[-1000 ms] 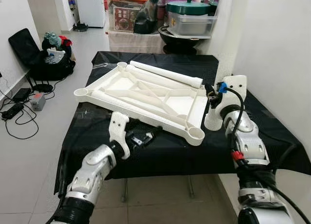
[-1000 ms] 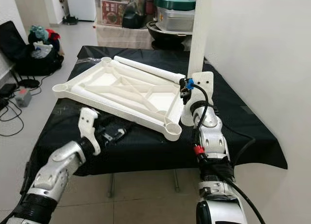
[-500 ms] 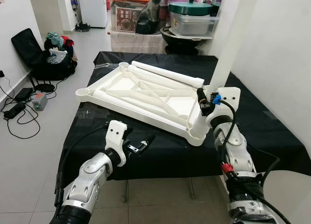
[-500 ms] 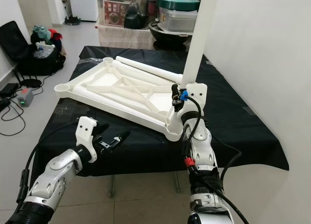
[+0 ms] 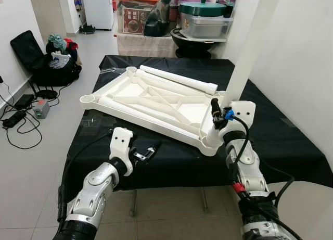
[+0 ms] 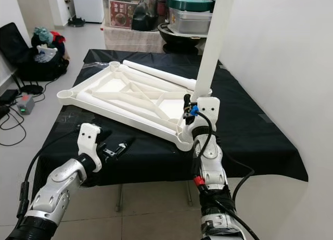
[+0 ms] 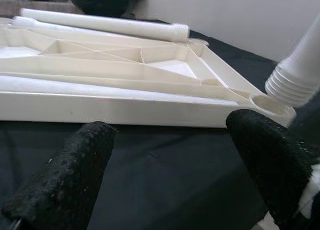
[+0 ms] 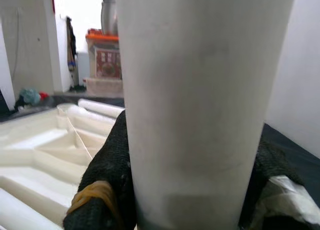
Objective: Building children table
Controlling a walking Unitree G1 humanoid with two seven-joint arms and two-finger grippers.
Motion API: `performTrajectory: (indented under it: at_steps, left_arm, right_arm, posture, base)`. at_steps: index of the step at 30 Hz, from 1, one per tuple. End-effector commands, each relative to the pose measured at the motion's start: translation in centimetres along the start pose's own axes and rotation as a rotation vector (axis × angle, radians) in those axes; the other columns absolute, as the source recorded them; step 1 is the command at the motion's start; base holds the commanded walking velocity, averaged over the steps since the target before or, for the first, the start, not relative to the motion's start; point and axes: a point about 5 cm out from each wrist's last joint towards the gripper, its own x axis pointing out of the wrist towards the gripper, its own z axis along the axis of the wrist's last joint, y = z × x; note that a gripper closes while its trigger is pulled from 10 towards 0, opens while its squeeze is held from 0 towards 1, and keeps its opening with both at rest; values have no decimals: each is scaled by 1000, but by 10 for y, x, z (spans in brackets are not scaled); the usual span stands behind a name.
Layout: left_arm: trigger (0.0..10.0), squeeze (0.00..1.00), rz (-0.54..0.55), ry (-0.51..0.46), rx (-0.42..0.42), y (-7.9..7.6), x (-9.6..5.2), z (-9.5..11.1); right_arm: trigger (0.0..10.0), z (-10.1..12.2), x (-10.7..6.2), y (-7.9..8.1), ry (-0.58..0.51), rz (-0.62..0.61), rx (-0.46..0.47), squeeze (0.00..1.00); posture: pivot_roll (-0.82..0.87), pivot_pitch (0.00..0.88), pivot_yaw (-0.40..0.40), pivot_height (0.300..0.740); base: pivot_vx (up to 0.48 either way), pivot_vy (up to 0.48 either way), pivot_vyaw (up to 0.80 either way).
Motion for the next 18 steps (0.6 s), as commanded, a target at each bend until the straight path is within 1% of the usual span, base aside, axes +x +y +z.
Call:
performTrajectory:
  at_steps: [1,2,5,6,10,11,13,18]
  left_arm:
    - [10000,0,8,-51,-2,0,2,10]
    - [10000,0,19,-70,-2,2,2,13]
    - [10000,0,25,-81,-1,3,2,16]
    - [10000,0,42,-112,9,7,4,23]
    - [10000,0,46,-119,12,7,5,25]
    - [10000,0,46,-132,10,7,5,27]
    - [10000,0,44,-135,9,6,5,27]
    - [10000,0,36,-134,13,2,5,26]
  right_arm:
    - [0,11,-1,-1,-70,-16,19,0]
    - [0,15,-1,0,-85,-13,22,0]
    - [0,17,0,2,-93,-10,22,0]
    - [0,23,-1,6,-117,3,17,0]
    - [0,25,-1,7,-125,6,15,0]
    - [0,28,-2,11,-137,18,11,0]
    - [0,28,-2,12,-139,21,10,0]
    - [0,30,-3,13,-147,27,3,0]
  posture:
    - [68,0,-74,740]
    - [65,0,-74,740]
    - [65,0,-74,740]
    - [60,0,-73,740]
    - [60,0,-74,740]
    - [56,0,-74,740]
    - [55,0,-74,740]
    - [55,0,-74,740]
  base:
    - [0,0,0]
    - [0,0,0]
    - [0,0,0]
    - [296,0,0]
    - [296,0,0]
    - [0,0,0]
    - [0,0,0]
    - [0,0,745]
